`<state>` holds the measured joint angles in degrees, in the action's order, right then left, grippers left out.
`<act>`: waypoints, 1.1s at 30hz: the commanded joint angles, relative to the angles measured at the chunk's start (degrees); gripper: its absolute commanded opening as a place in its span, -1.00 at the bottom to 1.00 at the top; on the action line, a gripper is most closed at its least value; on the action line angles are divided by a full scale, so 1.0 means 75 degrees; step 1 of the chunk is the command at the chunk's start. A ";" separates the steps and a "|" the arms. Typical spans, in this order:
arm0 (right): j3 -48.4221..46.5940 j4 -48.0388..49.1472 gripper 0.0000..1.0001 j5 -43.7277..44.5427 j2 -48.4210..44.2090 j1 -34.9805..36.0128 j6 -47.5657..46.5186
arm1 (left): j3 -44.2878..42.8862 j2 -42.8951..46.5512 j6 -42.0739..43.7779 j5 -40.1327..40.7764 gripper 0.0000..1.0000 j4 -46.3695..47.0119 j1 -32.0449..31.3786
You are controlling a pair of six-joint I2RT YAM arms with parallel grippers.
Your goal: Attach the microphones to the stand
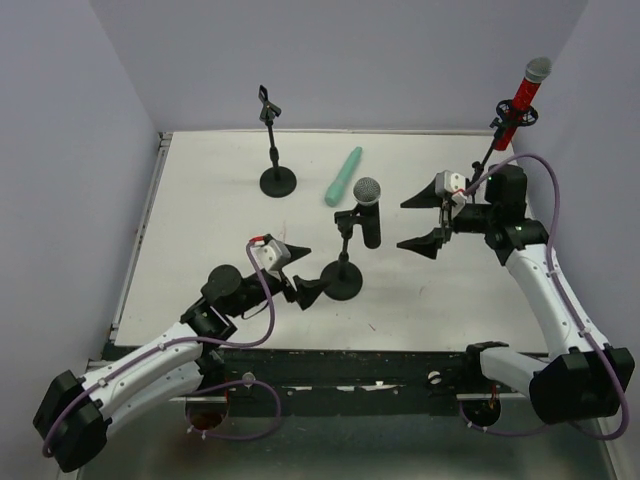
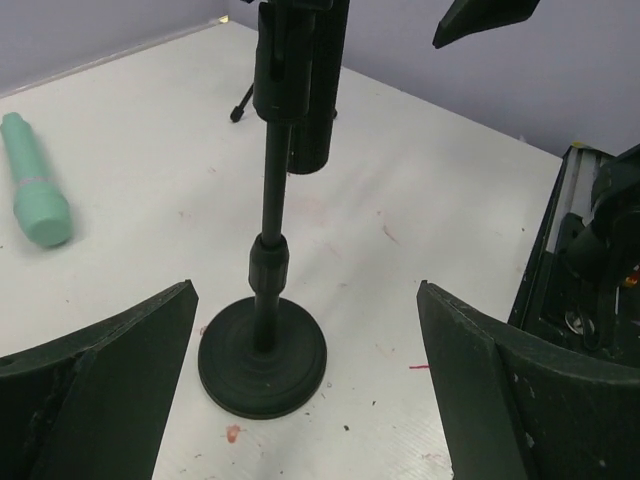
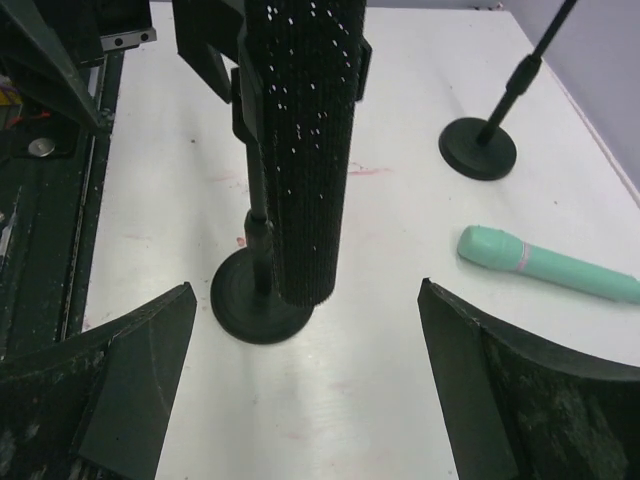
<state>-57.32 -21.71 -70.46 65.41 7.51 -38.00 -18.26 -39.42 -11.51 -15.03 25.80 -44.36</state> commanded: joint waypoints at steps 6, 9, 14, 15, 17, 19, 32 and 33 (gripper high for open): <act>0.0505 -0.0785 0.99 -0.1234 -0.0120 -0.0802 -0.0383 | -0.0494 -0.1855 0.0619 -0.0293 0.97 0.2079 -0.0015; 0.0856 -0.0539 0.99 -0.1527 -0.0108 -0.0825 -0.0336 | -0.0787 -0.2430 0.0947 -0.0258 0.97 0.2161 -0.0015; 0.1115 -0.0281 0.99 -0.1586 -0.0026 -0.0814 -0.0336 | -0.1349 -0.3239 0.1089 -0.0387 0.93 0.2196 -0.0015; 0.1069 -0.0257 0.99 -0.1598 0.0009 -0.0802 -0.0313 | -0.1373 -0.3333 0.1043 -0.0399 0.92 0.2196 -0.0015; 0.0812 -0.0001 0.99 -0.1645 0.0173 -0.0790 -0.0056 | -0.1327 -0.3322 0.0995 -0.0434 0.91 0.2231 -0.0015; 0.0461 0.0490 0.99 -0.1645 0.0453 -0.0697 0.0610 | -0.1117 -0.3136 0.0914 -0.0434 0.92 0.2243 -0.0004; -0.2646 -0.2120 0.99 -0.0555 0.2435 0.1096 -0.0559 | 0.0548 0.0227 -0.0820 0.0597 0.96 0.0147 -0.0015; -0.2635 -0.2097 0.99 -0.0544 0.2459 0.1224 -0.0501 | 0.0583 0.0345 -0.0856 0.0609 0.96 0.0064 -0.0015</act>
<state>-75.09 -32.42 -76.69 82.13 14.02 -41.04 -16.01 -41.43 -13.02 -13.34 31.46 -44.38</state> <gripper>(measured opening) 0.995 0.981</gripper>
